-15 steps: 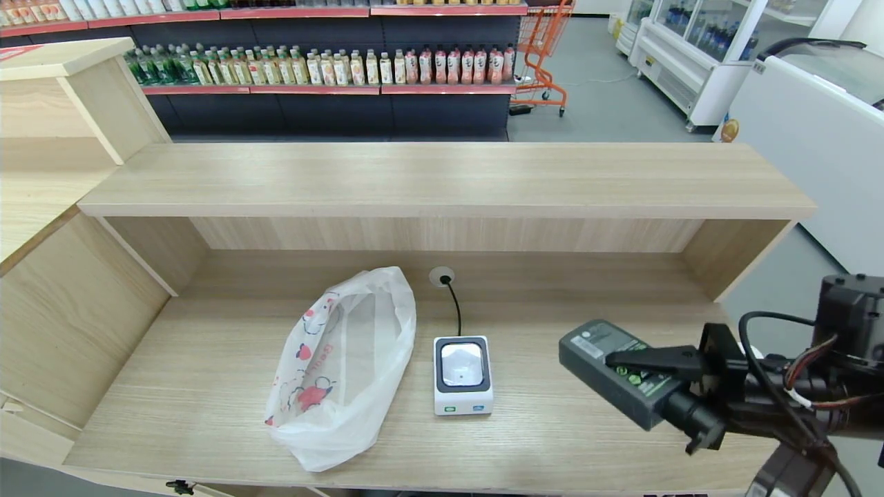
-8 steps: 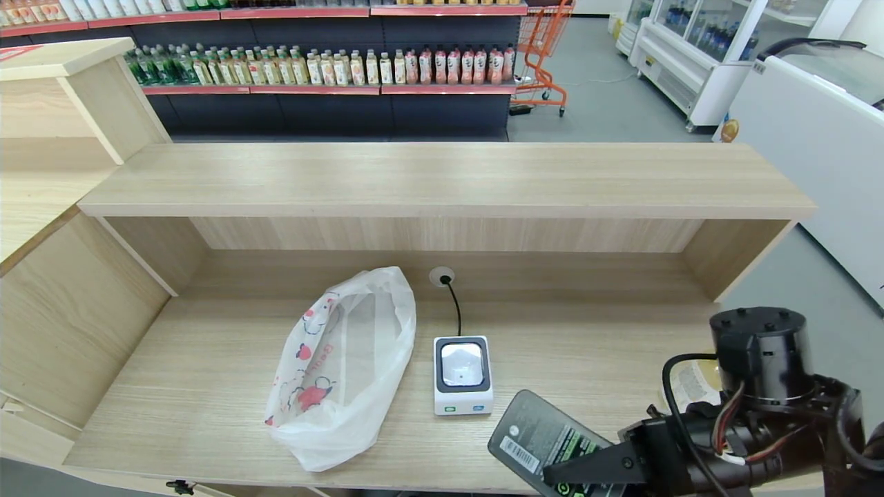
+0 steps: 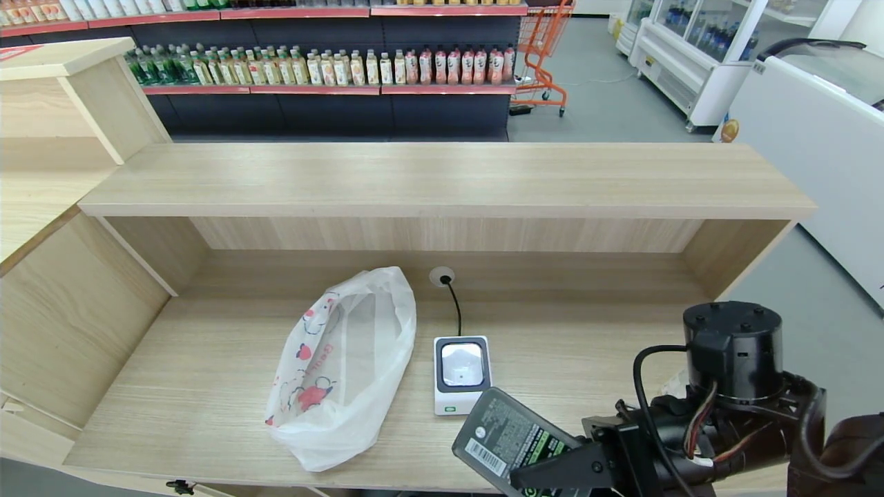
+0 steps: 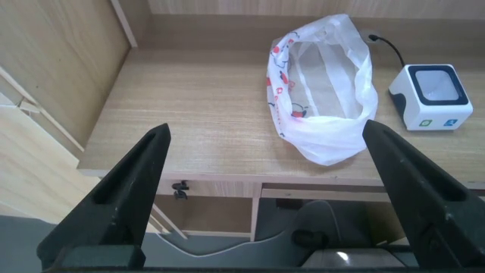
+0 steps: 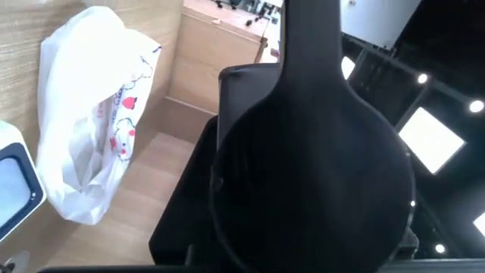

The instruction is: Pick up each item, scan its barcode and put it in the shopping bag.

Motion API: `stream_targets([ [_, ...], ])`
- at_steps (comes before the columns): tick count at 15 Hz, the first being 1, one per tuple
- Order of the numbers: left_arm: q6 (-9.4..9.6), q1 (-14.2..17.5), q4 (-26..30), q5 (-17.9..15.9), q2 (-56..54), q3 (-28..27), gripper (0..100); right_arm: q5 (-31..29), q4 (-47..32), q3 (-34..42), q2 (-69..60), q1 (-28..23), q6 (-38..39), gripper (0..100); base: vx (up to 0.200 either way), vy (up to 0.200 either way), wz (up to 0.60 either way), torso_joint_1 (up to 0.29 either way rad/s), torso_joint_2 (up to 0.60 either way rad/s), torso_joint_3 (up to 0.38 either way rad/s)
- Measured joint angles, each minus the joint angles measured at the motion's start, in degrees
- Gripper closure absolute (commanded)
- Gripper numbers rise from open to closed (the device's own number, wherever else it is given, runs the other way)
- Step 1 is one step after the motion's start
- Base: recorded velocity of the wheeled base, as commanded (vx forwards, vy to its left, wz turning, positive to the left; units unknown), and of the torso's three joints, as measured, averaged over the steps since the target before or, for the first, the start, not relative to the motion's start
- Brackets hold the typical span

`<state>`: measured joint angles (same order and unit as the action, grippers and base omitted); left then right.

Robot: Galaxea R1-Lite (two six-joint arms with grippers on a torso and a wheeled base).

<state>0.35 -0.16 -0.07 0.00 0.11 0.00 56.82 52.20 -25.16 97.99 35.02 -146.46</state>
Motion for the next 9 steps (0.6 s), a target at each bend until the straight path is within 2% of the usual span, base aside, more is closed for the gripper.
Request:
stream_targets([
  [5,-0.02,0.0,0.0,0.0,0.0,0.0,0,0.0,5.3,-0.7,3.0,0.9,0.4,100,0.0,0.0,0.0,0.0,0.0,0.0],
  [9,-0.02,0.0,0.0,0.0,0.0,0.0,0,0.0,5.5,-1.5,5.0,2.4,0.5,100,0.0,0.0,0.0,0.0,0.0,0.0],
])
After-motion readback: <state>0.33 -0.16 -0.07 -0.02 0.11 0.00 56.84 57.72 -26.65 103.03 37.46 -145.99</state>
